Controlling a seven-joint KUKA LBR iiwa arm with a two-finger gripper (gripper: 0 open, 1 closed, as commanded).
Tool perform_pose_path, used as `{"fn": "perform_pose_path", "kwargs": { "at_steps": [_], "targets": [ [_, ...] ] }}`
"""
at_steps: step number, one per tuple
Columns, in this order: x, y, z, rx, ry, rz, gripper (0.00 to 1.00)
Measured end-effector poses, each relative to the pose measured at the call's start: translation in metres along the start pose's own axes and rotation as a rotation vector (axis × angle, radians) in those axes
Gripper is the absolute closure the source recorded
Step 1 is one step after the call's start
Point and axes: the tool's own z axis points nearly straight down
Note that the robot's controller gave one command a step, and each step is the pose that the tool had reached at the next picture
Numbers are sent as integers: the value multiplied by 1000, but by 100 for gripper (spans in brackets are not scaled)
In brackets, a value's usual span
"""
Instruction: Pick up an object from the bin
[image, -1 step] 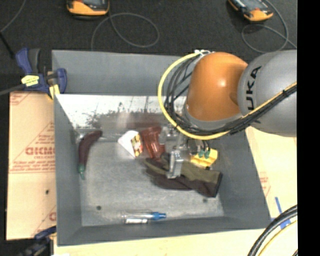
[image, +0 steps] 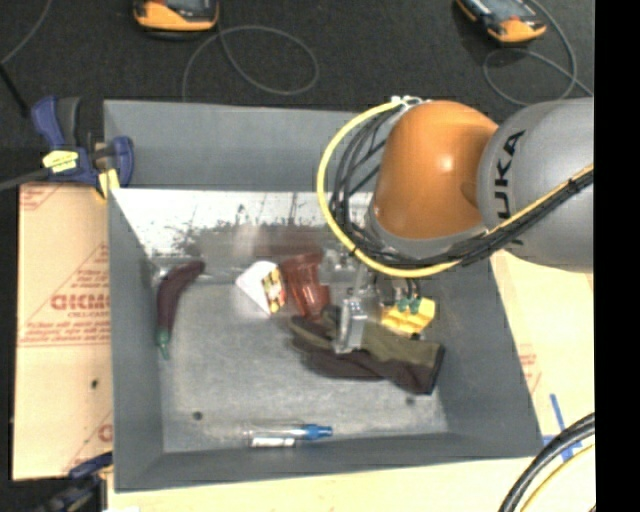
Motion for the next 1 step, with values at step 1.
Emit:
{"fn": "perform_pose_path", "kwargs": {
  "at_steps": [1],
  "targets": [
    [6,-11,39,0,-2,110,0]
  ]
}}
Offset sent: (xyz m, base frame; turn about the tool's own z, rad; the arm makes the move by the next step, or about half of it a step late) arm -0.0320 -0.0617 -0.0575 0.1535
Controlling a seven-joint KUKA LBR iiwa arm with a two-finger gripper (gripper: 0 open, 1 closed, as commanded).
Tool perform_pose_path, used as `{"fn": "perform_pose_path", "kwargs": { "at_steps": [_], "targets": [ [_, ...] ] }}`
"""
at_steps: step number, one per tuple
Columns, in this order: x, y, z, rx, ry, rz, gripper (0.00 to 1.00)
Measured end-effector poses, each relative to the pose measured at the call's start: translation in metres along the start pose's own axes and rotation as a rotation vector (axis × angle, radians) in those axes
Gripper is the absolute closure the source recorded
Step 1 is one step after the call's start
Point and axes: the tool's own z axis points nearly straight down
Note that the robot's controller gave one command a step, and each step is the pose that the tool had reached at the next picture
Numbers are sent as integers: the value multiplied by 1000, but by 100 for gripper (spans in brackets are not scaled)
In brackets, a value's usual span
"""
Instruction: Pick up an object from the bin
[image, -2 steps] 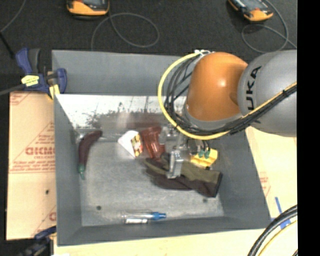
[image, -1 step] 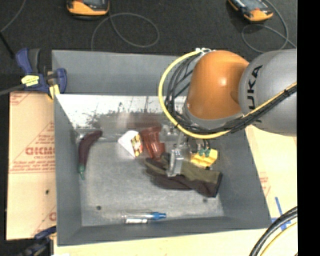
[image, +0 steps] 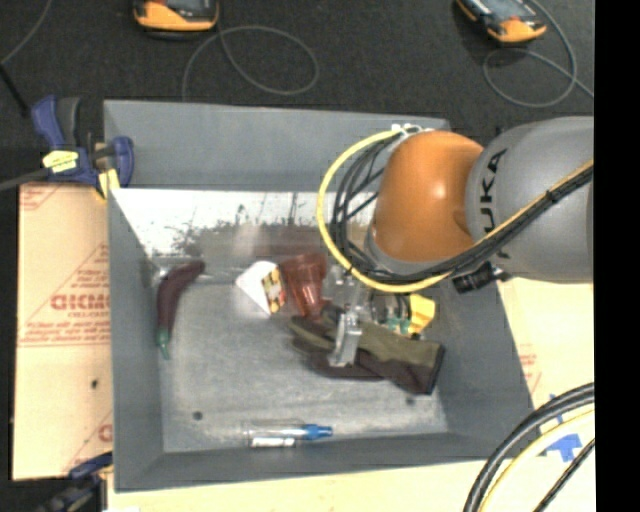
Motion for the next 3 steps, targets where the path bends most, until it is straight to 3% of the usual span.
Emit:
{"fn": "perform_pose_path", "kwargs": {
  "at_steps": [1,2,3],
  "targets": [
    [18,-51,17,1,1,40,0],
    [15,-50,44,-1,-2,145,0],
    [24,-51,88,-1,-4,241,0]
  ]
}}
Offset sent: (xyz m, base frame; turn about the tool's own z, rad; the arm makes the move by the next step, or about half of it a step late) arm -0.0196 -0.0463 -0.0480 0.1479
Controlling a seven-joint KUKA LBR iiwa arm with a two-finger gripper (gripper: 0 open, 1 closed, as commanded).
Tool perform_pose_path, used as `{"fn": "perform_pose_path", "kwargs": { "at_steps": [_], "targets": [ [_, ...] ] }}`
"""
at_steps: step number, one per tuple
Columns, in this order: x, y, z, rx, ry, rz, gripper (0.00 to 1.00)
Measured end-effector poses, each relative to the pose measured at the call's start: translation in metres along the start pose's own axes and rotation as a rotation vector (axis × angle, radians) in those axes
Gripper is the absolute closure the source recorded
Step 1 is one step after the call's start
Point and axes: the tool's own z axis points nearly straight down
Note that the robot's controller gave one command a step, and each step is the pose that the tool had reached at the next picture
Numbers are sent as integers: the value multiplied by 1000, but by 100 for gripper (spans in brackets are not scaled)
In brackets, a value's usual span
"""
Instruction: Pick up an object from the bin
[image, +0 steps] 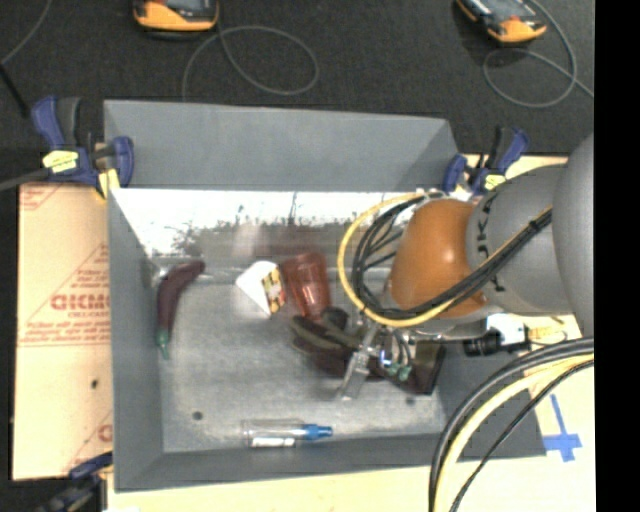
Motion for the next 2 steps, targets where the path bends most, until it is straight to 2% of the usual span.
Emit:
{"fn": "perform_pose_path", "kwargs": {
  "at_steps": [1,2],
  "targets": [
    [-3,-3,22,0,-4,-8,100],
    [-3,-4,21,0,-3,-16,100]
  ]
}}
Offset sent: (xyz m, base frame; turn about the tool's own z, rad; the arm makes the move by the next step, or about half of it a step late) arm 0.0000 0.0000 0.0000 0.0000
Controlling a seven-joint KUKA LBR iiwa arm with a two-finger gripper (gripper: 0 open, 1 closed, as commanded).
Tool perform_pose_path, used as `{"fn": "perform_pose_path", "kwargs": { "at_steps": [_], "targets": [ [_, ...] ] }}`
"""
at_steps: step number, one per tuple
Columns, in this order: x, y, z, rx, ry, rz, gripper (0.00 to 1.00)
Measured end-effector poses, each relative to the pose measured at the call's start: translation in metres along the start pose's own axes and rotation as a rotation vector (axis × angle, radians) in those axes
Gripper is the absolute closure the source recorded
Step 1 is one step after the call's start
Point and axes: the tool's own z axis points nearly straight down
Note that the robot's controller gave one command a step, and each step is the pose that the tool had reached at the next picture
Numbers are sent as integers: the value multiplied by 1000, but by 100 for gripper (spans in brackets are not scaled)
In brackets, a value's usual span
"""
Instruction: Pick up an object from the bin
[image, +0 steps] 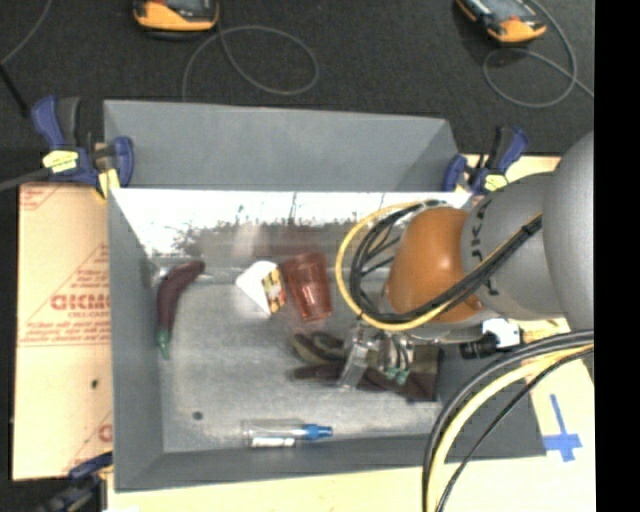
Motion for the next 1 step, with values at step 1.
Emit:
{"fn": "perform_pose_path", "kwargs": {
  "at_steps": [1],
  "targets": [
    [0,0,-2,0,-2,-3,100]
  ]
}}
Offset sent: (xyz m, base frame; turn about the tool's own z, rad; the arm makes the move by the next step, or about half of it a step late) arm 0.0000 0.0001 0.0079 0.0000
